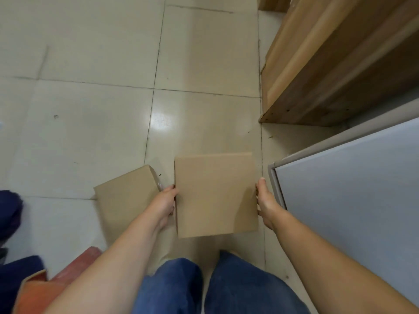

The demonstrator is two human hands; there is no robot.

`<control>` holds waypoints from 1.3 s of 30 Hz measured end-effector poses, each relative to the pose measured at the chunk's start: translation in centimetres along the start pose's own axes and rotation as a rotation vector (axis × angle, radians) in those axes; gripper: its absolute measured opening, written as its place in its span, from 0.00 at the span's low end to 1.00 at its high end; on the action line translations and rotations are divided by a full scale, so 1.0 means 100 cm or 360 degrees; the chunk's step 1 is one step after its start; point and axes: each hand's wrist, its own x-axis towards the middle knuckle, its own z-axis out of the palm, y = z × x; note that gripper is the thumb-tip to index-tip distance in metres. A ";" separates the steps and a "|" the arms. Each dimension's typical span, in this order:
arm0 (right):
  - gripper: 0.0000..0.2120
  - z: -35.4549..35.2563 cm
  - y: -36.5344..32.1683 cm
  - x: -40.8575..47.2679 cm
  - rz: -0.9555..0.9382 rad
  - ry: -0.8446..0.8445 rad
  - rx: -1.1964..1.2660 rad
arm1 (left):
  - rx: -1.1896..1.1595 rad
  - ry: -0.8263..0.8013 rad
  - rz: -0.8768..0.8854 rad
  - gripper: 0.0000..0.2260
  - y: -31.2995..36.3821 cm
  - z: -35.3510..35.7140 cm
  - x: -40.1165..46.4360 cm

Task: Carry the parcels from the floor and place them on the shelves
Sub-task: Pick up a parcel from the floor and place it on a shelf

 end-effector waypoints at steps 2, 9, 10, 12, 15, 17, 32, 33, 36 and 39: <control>0.33 -0.004 -0.021 -0.046 -0.0081 0.0016 0.0031 | -0.0027 -0.0021 0.0027 0.20 0.030 -0.007 -0.044; 0.31 -0.021 -0.099 -0.210 -0.0326 -0.0001 0.0120 | -0.0143 0.0044 0.0213 0.20 0.128 -0.040 -0.201; 0.32 -0.023 -0.109 -0.233 -0.0348 -0.0009 0.0127 | -0.0178 0.0041 0.0230 0.18 0.140 -0.044 -0.222; 0.31 -0.031 -0.129 -0.279 -0.0391 -0.0019 0.0140 | -0.0220 0.0024 0.0237 0.09 0.163 -0.052 -0.267; 0.29 -0.043 -0.156 -0.348 -0.0503 0.0003 0.0132 | -0.0245 -0.0020 0.0297 0.07 0.192 -0.062 -0.329; 0.30 -0.050 -0.171 -0.385 -0.0569 0.0010 0.0168 | -0.0250 -0.0064 0.0364 0.09 0.209 -0.067 -0.365; 0.27 -0.069 -0.223 -0.539 -0.0900 -0.0085 0.0283 | -0.0320 -0.0041 0.0892 0.19 0.276 -0.103 -0.498; 0.26 -0.069 -0.224 -0.545 -0.0907 -0.0095 0.0281 | -0.0347 -0.0048 0.0911 0.19 0.278 -0.104 -0.503; 0.25 -0.070 -0.227 -0.561 -0.0926 -0.0122 0.0295 | -0.0385 -0.0046 0.0963 0.17 0.283 -0.108 -0.516; 0.31 -0.068 -0.229 -0.574 -0.0951 -0.0137 0.0305 | -0.0360 -0.0045 0.0998 0.16 0.290 -0.115 -0.526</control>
